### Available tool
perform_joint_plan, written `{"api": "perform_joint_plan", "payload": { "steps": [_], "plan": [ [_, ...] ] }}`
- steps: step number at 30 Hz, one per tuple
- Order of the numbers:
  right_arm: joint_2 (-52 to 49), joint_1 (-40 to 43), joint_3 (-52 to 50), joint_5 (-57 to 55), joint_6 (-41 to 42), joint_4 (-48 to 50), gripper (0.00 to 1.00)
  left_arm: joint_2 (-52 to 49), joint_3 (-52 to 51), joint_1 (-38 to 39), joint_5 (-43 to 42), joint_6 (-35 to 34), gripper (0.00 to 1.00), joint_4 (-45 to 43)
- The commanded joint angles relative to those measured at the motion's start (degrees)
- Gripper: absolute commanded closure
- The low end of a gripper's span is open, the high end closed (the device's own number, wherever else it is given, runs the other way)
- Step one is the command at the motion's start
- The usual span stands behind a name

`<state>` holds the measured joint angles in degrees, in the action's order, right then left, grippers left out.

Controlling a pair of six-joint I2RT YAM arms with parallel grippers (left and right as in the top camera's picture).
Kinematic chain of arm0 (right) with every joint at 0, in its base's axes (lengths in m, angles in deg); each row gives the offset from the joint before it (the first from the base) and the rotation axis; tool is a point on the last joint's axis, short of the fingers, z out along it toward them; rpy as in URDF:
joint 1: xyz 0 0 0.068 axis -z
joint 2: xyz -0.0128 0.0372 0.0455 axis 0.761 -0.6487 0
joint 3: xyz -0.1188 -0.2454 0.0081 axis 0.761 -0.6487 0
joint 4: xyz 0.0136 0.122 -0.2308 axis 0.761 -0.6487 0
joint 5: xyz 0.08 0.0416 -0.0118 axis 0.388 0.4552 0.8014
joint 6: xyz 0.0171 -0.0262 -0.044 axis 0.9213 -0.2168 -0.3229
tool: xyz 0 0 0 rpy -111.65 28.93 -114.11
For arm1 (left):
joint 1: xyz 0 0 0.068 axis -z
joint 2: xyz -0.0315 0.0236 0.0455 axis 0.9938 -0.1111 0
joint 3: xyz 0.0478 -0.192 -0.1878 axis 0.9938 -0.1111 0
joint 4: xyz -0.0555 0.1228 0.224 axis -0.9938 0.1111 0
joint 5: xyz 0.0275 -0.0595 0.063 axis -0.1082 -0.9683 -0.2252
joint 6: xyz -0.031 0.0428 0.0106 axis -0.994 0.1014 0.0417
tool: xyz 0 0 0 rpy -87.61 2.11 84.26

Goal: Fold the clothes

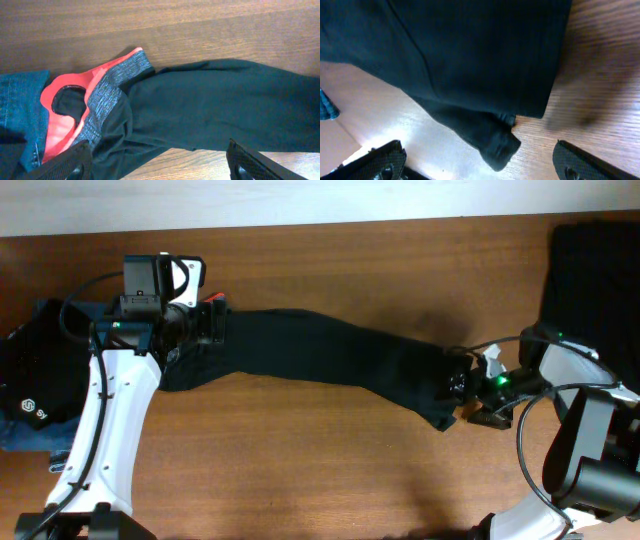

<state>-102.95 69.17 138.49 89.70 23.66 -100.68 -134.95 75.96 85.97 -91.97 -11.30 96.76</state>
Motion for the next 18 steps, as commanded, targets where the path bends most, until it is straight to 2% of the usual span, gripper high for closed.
{"api": "perform_joint_plan", "payload": {
  "steps": [1, 9, 12, 14, 16, 18],
  "plan": [
    [0.4, -0.1, -1.8, 1.7, 0.0, 1.6, 0.01, -0.2, 0.1, 0.0, 0.0, 0.7, 0.14, -0.1],
    [0.3, -2.4, -2.4, 1.7, 6.4, 8.3, 0.01, -0.2, 0.1, 0.0, -0.1, 0.7, 0.14, -0.1],
    [0.2, -3.8, -2.4, 1.5, 8.6, 11.1, 0.05, -0.2, 0.1, 0.0, -0.1, 0.7, 0.14, -0.1],
    [0.1, -4.7, -2.4, 1.4, 10.0, 12.4, 0.16, -0.2, 0.1, 0.0, 0.0, 0.7, 0.14, -0.1],
    [0.1, -5.3, -2.4, 1.4, 10.0, 13.3, 0.41, -0.2, 0.1, 0.0, -0.1, 0.7, 0.14, -0.1],
    [0.1, -5.4, -2.4, 1.0, 10.1, 13.6, 0.58, -0.2, 0.1, 0.0, -0.1, 0.7, 0.14, -0.1]
  ]
}}
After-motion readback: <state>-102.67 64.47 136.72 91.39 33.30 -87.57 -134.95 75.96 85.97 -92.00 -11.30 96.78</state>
